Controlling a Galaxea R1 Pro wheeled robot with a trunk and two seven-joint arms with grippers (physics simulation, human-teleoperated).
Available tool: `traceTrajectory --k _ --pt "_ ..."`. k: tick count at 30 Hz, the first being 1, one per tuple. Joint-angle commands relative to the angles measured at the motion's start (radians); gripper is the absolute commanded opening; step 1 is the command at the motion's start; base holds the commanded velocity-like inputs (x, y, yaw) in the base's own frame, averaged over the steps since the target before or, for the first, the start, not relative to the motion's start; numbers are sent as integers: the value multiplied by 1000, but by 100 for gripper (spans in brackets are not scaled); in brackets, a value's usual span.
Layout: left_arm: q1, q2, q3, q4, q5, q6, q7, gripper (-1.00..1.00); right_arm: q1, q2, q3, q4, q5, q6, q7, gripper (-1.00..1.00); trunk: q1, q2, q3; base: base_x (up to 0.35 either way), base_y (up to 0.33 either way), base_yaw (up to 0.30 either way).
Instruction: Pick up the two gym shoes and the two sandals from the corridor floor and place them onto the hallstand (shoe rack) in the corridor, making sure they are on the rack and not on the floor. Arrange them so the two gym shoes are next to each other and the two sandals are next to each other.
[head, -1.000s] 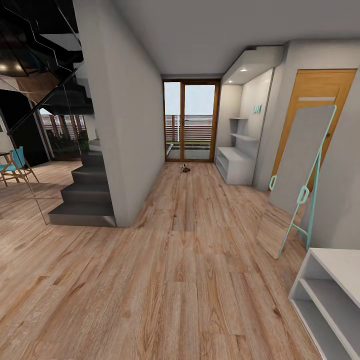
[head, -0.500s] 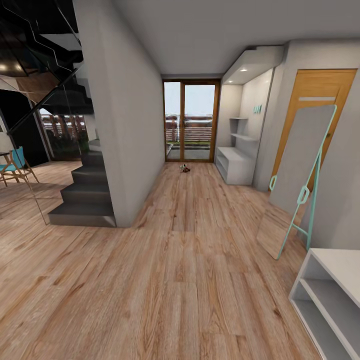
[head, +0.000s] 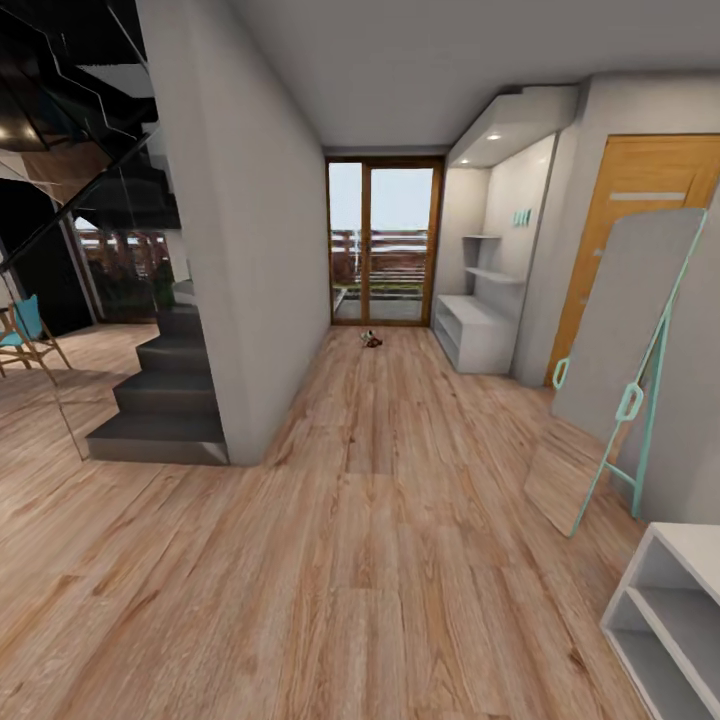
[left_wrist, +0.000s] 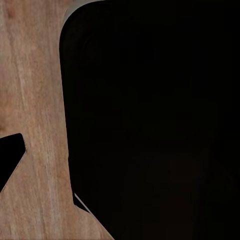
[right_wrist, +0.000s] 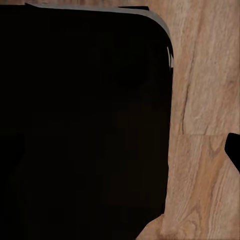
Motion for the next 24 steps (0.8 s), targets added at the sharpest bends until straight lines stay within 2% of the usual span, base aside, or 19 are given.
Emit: traceTrajectory --k 1,13,20,24 --pt "0 0 0 0 0 0 0 100 0 0 0 0 0 0 0 100 0 0 0 212 77 0" --pt "-14 1 -4 0 -2 0 3 100 0 0 0 -4 2 -1 1 100 0 0 0 84 13 0" --pt "-62 1 -5 -26 -6 0 5 100 0 0 1 -159 1 0 2 100 0 0 0 305 0 0" --pt "-90 2 -5 -96 -6 0 3 100 0 1 0 -208 0 0 1 100 0 0 0 306 0 0"
